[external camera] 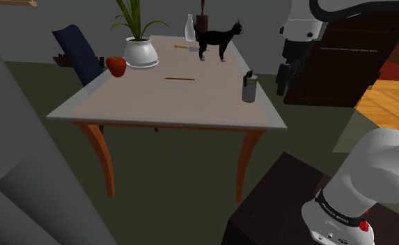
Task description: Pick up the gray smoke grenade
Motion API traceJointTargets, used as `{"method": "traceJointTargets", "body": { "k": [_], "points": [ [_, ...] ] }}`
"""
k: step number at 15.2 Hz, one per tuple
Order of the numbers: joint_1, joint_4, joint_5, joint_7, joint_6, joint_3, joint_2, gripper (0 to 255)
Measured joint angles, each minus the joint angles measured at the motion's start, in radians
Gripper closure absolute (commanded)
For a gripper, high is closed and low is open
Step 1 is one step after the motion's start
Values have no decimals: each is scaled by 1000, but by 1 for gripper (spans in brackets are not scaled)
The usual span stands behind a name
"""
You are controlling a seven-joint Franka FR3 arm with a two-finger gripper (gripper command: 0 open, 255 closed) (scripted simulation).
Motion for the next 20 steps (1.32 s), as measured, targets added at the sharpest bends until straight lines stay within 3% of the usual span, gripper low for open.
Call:
{"method": "traceJointTargets", "body": {
  "k": [2, 7, 18, 20],
  "points": [
    [-2, 15, -4, -6, 4, -6, 21, 0],
    [-14, 151, -26, -41, 27, -48, 205, 0],
    [-49, 605, -19, -150, -5, -141, 684, 0],
    [-56, 641, -15, -162, -2, -149, 730, 0]
  ]
}}
